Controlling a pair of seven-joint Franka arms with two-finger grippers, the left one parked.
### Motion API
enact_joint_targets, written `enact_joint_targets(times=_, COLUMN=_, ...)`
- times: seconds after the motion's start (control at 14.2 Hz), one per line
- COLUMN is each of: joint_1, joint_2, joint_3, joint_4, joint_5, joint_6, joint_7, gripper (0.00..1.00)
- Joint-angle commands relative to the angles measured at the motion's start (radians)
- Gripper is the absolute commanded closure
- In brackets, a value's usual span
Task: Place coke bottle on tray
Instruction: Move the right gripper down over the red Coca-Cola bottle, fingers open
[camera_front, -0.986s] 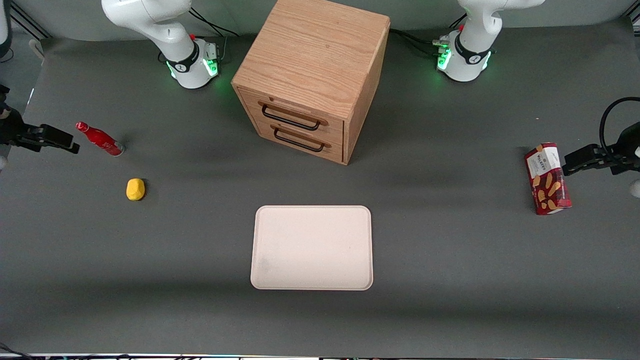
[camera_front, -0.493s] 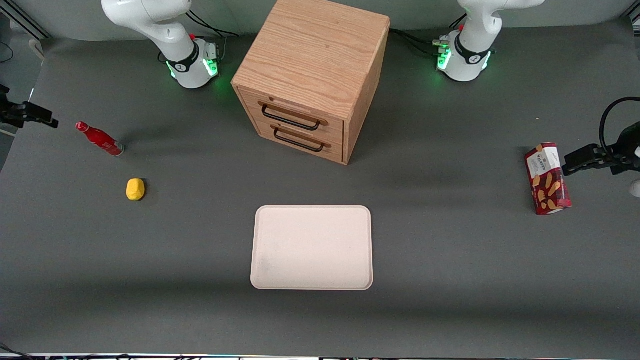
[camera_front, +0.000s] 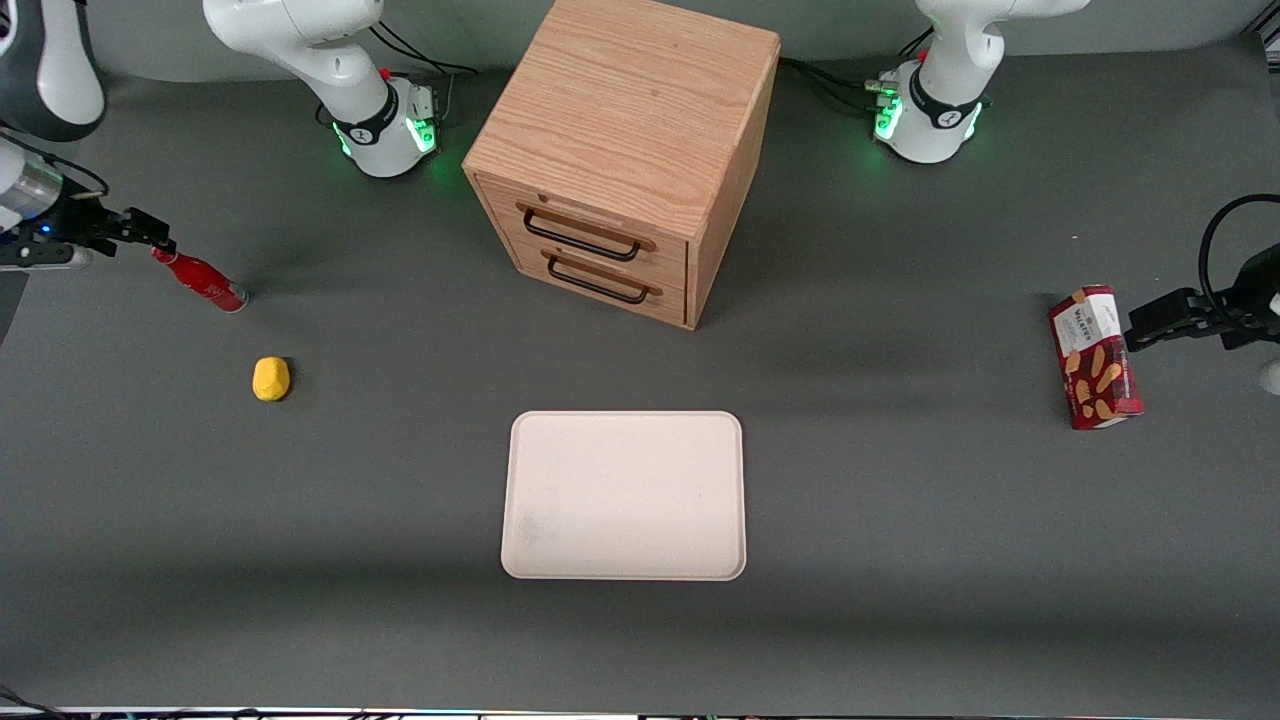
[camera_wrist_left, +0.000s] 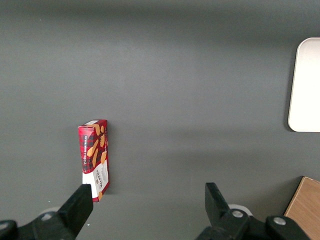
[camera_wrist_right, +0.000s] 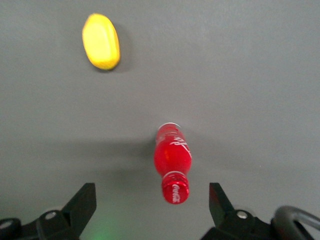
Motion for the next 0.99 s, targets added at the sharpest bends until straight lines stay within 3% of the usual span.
enact_joint_targets(times=0.0, joint_1=0.011, joint_2=-0.053, joint_3=-0.077, joint_4=-0.105, joint_5=-0.087, joint_6=0.131, joint_7=-0.032, gripper=0.0)
enact_joint_targets(times=0.42, joint_1=0.011, joint_2=-0.038, joint_3=-0.145, joint_4=-0.146, joint_5=-0.088, joint_6=0.191, joint_7=-0.104, gripper=0.01)
enact_joint_targets(times=0.56, joint_1=0.011, joint_2=-0.036, joint_3=-0.15, joint_4=-0.145, joint_5=-0.088, joint_6=0.2, joint_7=-0.112, gripper=0.15)
enact_joint_targets(times=0.63, joint_1=0.011, joint_2=-0.036, joint_3=-0.15, joint_4=-0.146, joint_5=-0.09, joint_6=0.202, joint_7=-0.114, gripper=0.27)
enact_joint_targets(times=0.77, joint_1=0.011, joint_2=-0.036, joint_3=-0.15, joint_4=-0.145, joint_5=-0.09, joint_6=0.203, joint_7=-0.129, gripper=0.79)
enact_joint_targets(times=0.85, joint_1=0.011, joint_2=-0.036, joint_3=-0.151, joint_4=-0.145, joint_5=-0.088, joint_6=0.205, joint_7=-0.13, gripper=0.98)
enact_joint_targets(times=0.92, joint_1=0.011, joint_2=-0.036, joint_3=-0.151, joint_4=-0.145, joint_5=-0.09, joint_6=0.208, joint_7=-0.135, gripper=1.0)
